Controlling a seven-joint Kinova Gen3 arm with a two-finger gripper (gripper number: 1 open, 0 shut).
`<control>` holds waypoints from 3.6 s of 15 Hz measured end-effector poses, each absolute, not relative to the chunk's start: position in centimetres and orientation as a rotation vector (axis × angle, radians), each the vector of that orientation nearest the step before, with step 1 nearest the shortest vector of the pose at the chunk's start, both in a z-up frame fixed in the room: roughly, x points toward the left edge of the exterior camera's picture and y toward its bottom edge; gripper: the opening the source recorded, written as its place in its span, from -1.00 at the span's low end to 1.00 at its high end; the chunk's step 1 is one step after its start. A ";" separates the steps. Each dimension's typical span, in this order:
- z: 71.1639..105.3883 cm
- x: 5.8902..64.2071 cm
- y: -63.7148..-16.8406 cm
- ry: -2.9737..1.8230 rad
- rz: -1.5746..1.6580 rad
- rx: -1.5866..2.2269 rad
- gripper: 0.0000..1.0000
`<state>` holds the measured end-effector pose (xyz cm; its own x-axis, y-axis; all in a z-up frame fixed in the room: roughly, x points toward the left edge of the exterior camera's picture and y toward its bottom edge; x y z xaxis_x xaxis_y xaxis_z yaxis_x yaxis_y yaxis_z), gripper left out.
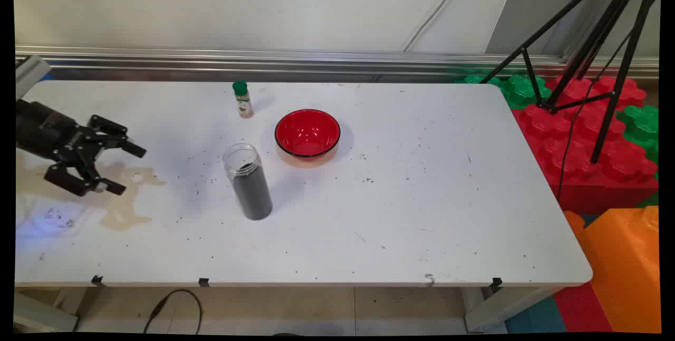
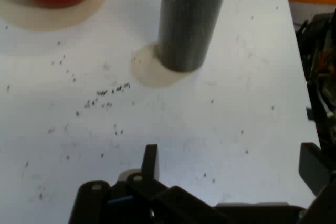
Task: Pick up the black seasoning powder from the table, then pour the black seasoning powder in the red bowl
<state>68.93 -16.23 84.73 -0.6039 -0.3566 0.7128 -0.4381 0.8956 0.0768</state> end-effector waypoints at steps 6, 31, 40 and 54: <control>83.4 66.7 -17.5 -2.234 0.139 0.538 1.00; 75.7 56.2 -22.4 -2.034 0.254 0.448 1.00; 73.3 54.8 -23.3 -2.022 0.267 0.443 1.00; 72.3 54.0 -23.9 -2.009 0.273 0.434 -1.00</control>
